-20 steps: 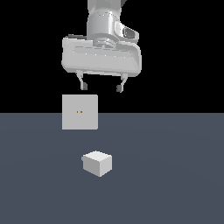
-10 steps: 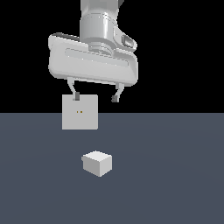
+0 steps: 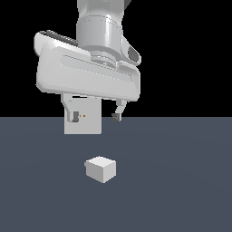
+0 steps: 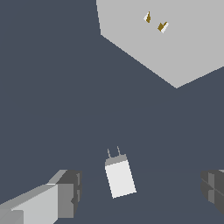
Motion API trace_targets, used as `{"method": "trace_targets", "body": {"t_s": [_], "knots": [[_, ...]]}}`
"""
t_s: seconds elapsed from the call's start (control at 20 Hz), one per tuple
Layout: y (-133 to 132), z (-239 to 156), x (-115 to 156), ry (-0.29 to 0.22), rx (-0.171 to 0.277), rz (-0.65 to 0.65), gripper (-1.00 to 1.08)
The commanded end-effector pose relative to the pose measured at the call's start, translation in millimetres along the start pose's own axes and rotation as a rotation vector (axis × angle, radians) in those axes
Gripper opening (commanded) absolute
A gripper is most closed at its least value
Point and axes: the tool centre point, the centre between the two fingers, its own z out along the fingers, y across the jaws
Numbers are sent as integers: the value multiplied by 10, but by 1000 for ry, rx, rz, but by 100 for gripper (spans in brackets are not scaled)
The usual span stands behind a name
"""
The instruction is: Plug the charger into the wall socket.
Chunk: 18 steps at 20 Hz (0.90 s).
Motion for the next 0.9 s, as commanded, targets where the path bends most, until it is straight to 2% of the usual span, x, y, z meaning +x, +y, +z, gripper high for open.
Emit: {"method": "trace_targets", "body": {"t_s": [0.0,0.45,0.85], "knots": [[-40,80,-81,1,1,-65,100],[-103,280,-287,3,2,-219,100],[-105,344,-352,3,2,-265,100]]}}
